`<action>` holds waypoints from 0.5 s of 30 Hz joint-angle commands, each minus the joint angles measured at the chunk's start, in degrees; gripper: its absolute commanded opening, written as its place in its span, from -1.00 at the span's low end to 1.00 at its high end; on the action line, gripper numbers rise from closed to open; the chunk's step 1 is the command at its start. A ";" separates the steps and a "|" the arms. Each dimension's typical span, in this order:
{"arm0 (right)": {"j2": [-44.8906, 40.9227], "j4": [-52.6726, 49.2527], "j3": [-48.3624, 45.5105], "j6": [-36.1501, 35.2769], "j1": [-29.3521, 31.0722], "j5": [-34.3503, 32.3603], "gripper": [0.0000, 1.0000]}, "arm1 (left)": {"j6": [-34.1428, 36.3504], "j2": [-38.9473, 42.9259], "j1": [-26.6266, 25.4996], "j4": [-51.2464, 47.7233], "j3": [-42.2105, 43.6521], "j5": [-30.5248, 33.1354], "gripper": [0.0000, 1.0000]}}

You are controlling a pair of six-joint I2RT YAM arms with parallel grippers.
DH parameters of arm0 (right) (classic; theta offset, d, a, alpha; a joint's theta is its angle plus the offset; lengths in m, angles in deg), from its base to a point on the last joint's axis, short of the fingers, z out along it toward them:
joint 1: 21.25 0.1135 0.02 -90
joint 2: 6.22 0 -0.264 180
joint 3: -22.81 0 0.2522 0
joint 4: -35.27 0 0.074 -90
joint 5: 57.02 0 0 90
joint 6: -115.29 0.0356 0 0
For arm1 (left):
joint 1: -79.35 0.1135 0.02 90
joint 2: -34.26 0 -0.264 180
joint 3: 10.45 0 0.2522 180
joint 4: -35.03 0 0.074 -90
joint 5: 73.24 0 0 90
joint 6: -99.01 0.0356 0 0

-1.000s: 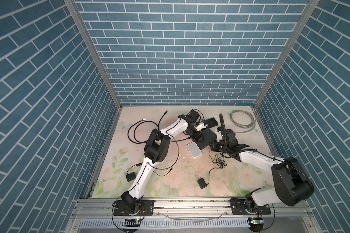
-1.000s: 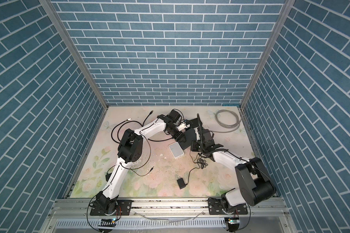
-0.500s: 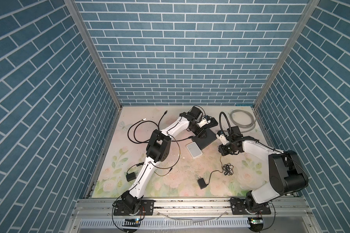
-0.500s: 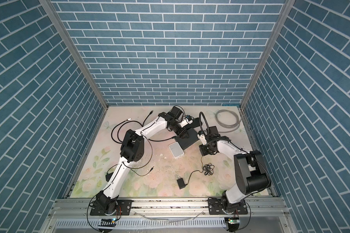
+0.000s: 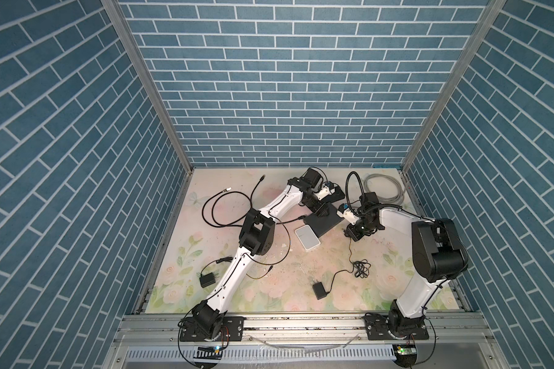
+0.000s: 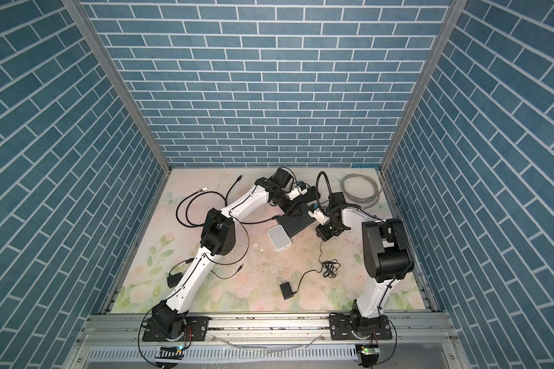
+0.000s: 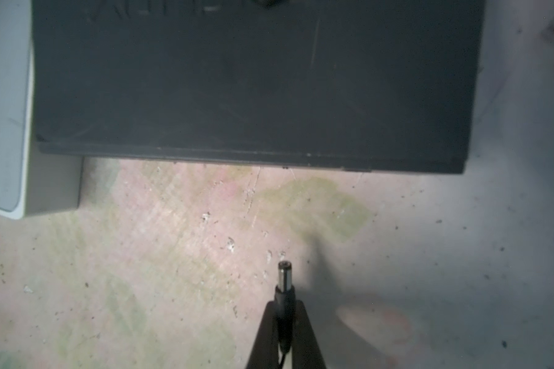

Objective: Insert the plug into the switch port

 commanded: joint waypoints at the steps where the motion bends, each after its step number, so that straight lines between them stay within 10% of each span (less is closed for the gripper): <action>1: 0.96 -2.09 2.61 -4.21 -0.85 0.54 -1.00 | 0.67 -0.63 -1.20 -2.11 -0.59 -2.60 0.40; 15: 0.62 -4.44 3.63 -4.15 -1.95 -1.77 -1.00 | -4.36 2.62 -3.90 1.70 7.64 -0.93 0.29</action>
